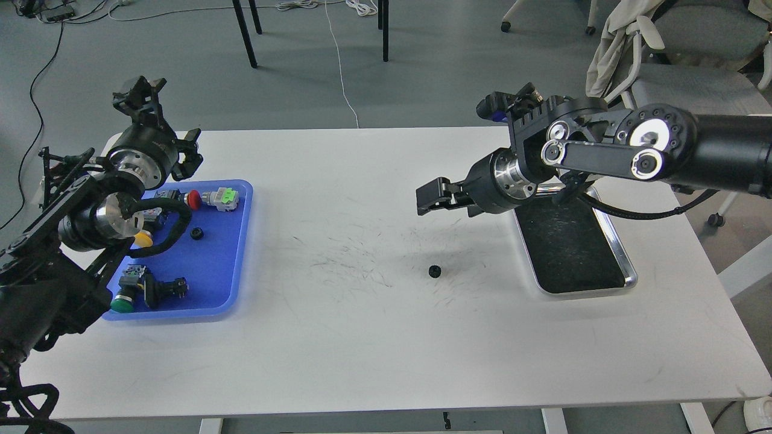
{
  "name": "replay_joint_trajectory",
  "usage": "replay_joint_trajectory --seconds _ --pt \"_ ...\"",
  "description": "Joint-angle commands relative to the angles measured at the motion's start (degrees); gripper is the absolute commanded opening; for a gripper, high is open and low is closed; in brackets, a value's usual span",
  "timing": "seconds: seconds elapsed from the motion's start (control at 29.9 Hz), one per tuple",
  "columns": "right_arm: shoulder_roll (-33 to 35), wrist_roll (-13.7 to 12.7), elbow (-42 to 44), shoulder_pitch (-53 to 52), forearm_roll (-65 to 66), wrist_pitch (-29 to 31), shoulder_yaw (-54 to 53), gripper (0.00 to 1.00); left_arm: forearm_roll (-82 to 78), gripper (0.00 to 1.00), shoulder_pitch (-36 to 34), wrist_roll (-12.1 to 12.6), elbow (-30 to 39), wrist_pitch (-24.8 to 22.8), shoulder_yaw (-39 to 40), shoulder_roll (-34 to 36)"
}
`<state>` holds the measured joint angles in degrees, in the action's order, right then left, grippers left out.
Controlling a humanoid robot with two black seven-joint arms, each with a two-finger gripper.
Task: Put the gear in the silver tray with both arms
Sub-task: 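Reach the right gripper toward the black gear on the table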
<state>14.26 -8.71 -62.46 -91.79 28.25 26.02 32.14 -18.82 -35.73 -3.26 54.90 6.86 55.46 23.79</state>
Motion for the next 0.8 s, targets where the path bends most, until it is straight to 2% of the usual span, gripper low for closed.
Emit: replay_joint_trajectory --seconds 0.0,0.37,0.77 --pt "-2.7 -1.2 0.0 -0.1 0.5 0.0 2.8 0.98 0.0 0.98 0.2 -0.1 0.1 -0.1 0.0 0.0" --pt "-14.3 -1.3 4.8 2.7 -0.3 0.2 6.7 0.98 -0.1 0.98 0.7 -0.1 0.5 0.3 -0.1 -0.1" --pt "-14.3 -2.1 10.8 7.3 0.2 0.1 9.1 0.94 -0.1 0.98 1.9 -0.5 0.7 0.4 0.1 -0.1"
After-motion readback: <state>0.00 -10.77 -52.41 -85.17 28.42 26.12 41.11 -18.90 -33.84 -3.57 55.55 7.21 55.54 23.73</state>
